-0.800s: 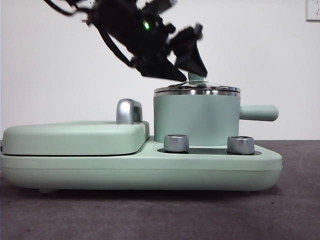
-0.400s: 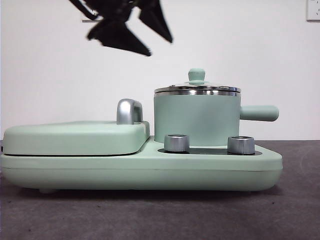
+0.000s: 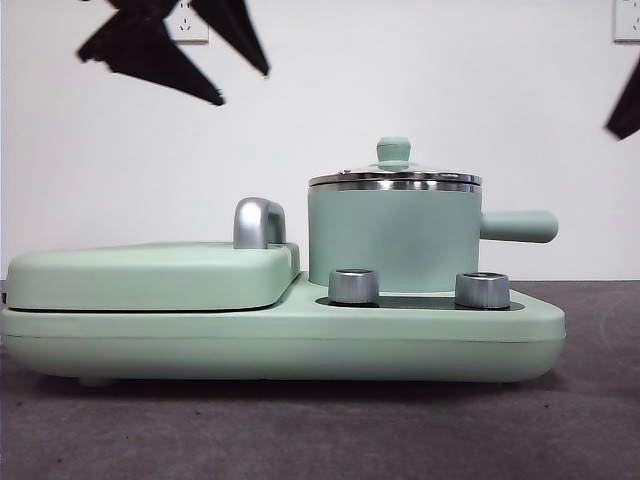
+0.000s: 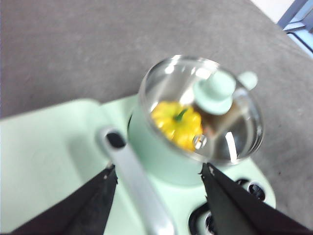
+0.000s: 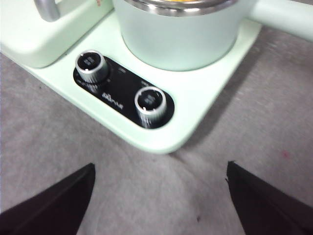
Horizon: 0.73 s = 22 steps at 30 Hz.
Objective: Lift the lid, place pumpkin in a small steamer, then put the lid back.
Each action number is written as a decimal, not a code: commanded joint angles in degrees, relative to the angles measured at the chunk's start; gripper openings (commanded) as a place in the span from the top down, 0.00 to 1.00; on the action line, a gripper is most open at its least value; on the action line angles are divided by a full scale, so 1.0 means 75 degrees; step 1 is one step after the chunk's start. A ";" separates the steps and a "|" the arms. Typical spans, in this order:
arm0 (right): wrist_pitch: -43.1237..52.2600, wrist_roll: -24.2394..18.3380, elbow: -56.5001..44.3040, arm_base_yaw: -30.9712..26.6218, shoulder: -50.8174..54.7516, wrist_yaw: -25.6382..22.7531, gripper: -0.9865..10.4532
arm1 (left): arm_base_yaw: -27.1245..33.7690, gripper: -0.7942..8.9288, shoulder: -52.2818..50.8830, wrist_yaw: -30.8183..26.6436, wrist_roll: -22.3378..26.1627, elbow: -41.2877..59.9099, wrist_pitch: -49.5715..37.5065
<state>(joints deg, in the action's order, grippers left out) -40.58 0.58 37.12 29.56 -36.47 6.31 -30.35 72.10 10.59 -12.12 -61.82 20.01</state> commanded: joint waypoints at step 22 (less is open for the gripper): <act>0.2005 0.0128 0.0498 0.0041 -0.2197 0.0597 0.55 | 0.0667 0.63 -0.2824 -0.0015 -0.0251 0.2259 0.1023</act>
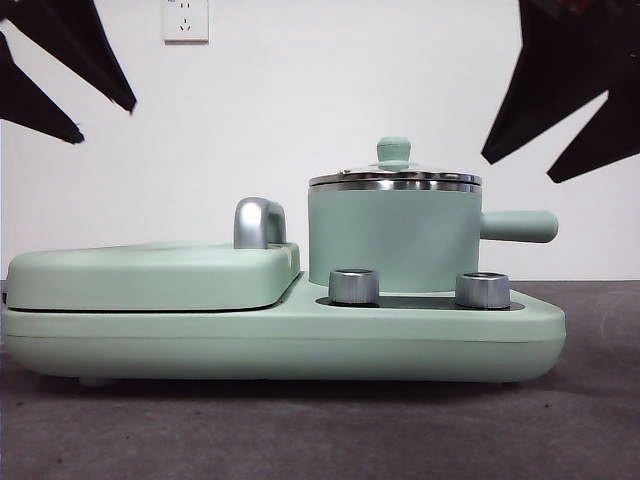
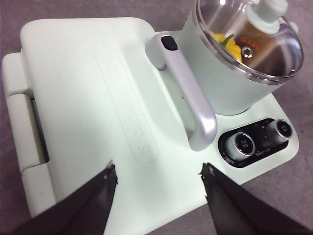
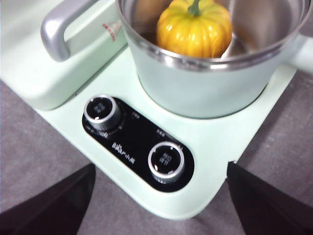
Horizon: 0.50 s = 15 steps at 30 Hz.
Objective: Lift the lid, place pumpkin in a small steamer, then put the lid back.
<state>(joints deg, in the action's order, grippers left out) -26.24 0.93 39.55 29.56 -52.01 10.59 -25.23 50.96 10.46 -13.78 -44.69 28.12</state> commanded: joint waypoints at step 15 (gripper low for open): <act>0.0271 0.0020 0.0221 0.0047 -0.0082 0.0446 0.90 | -0.0038 0.91 -0.0064 0.0041 0.0542 -0.0035 0.0070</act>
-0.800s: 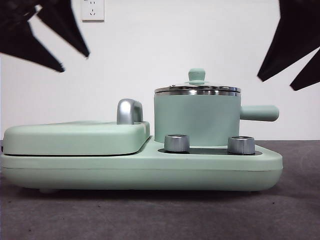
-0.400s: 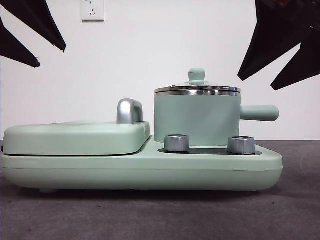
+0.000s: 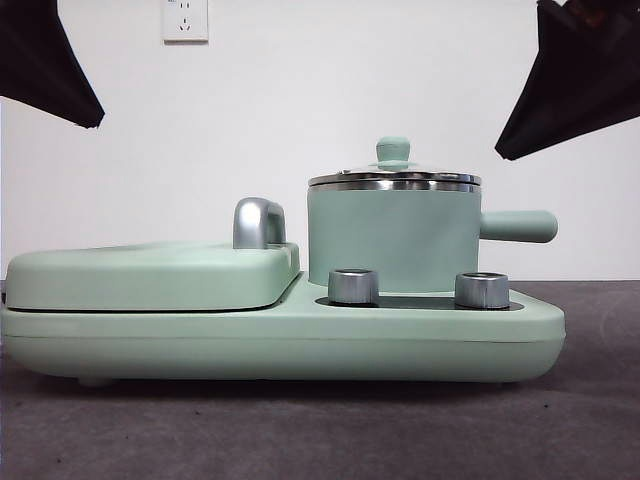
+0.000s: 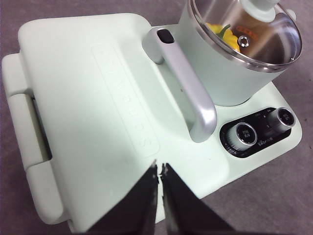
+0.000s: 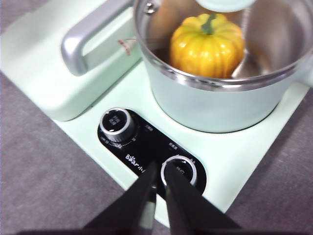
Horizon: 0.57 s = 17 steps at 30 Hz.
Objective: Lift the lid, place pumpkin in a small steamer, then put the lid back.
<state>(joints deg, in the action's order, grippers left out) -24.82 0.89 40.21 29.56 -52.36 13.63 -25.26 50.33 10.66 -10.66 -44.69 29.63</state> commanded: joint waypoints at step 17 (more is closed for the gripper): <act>0.0358 0.0026 0.0134 0.0047 -0.0035 0.0038 0.90 | 0.0224 0.91 -0.0350 -0.0090 0.0586 0.0274 -0.0455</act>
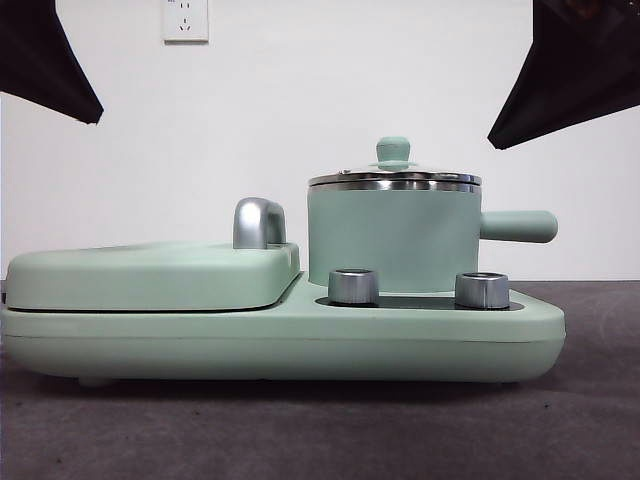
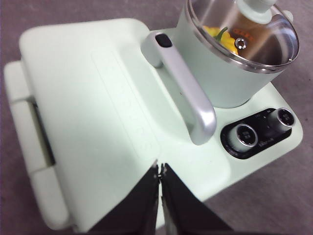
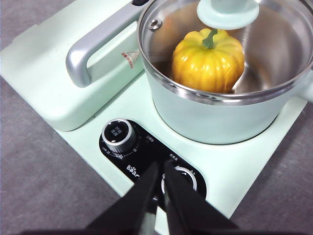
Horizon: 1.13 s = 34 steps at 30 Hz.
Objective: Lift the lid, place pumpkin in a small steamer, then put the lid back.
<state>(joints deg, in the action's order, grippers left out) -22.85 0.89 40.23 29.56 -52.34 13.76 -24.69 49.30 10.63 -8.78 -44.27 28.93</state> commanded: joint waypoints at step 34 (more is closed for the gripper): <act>0.0105 0.0026 0.0131 0.0047 -0.0038 0.0020 0.90 | 0.3346 0.91 -0.6548 -0.1020 -0.0303 0.5808 -0.3008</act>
<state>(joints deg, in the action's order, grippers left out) -22.83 0.89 40.23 29.56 -52.31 13.76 0.25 0.27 3.09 -10.50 -1.87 7.03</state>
